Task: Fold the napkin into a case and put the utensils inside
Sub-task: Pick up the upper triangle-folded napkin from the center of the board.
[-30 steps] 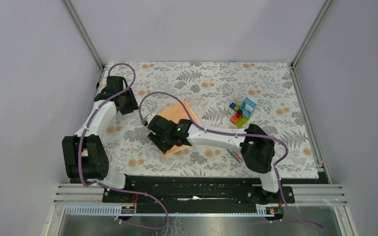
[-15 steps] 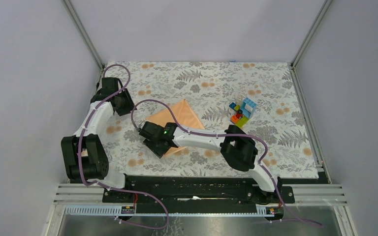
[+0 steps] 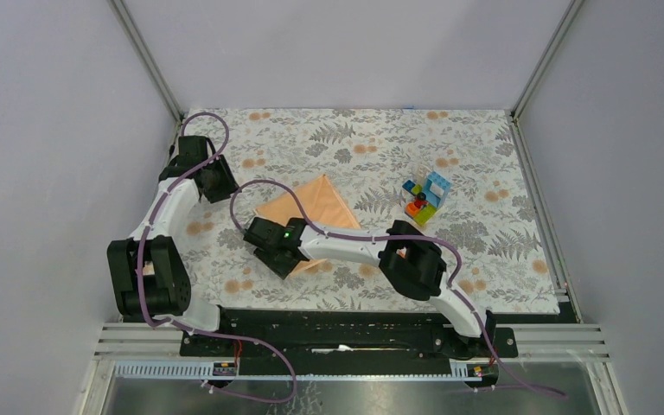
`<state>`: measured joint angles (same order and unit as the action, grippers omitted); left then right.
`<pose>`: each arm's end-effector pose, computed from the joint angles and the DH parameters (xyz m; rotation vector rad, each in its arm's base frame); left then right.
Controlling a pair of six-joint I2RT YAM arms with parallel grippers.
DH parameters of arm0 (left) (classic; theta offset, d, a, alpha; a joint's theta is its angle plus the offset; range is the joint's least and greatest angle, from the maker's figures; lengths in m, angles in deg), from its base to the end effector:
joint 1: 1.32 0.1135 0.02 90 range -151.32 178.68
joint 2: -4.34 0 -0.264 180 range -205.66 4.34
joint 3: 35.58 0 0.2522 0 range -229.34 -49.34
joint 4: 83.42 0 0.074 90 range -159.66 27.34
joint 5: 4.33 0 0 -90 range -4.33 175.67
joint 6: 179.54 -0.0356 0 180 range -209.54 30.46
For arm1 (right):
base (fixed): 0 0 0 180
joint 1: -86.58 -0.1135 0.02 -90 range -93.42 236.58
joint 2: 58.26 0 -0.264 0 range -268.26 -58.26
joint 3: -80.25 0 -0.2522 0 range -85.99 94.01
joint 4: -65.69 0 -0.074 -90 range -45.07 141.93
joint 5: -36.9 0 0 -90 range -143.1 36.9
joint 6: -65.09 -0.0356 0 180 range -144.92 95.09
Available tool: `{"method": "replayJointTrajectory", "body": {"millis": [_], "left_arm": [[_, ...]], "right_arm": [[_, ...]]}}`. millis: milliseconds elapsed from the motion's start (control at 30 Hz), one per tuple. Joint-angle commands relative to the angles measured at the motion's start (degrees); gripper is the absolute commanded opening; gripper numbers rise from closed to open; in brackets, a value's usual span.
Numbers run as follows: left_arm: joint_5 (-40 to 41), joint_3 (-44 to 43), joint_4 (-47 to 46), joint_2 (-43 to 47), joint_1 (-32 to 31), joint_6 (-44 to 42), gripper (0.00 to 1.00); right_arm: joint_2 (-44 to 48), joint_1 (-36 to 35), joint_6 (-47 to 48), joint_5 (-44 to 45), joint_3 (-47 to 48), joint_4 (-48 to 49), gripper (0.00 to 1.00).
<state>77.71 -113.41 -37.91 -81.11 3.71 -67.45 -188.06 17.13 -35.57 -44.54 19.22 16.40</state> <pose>0.3138 0.0227 0.2558 -0.5318 2.4531 -0.2967 0.1774 0.4580 0.1743 -1.2463 2.3195 0.3012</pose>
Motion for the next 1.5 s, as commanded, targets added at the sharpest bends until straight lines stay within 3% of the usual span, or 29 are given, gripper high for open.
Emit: {"method": "replayJointTrajectory", "body": {"millis": [0,267,500,767,1067,1167,1300,1467], "left_arm": [[-1.43,0.35,-2.22,0.51,0.41,0.23,0.43],[-2.17,0.37,-2.32,0.2,0.42,0.22,0.42],[-2.06,0.48,-2.31,0.18,0.43,0.21,0.42],[-2.23,0.52,-2.33,0.2,0.47,0.15,0.42],[-2.22,0.59,-2.35,0.31,0.41,0.06,0.42],[-2.23,0.61,-2.32,0.36,0.45,0.06,0.42],[-2.14,0.61,-2.35,0.37,0.41,0.03,0.42],[-2.12,0.77,-2.31,0.2,0.43,0.27,0.43]], "right_arm": [[-1.04,-0.6,1.33,1.44,3.83,-1.79,0.49],[-1.32,-1.74,3.06,4.39,7.11,-5.05,0.52],[-3.39,-1.92,3.06,2.92,7.06,-4.92,0.46],[-4.86,-1.92,3.6,3.93,5.83,-4.6,0.49],[-6.26,-0.07,3.36,-0.79,2.75,-3.85,0.5],[-6.08,1.22,2.79,-1.88,0.68,-2.78,0.44],[-5.87,1.52,3.35,3.82,-0.26,-2.08,0.23],[-5.39,1.43,4.77,9.25,1.56,-3.11,0.07]]}}
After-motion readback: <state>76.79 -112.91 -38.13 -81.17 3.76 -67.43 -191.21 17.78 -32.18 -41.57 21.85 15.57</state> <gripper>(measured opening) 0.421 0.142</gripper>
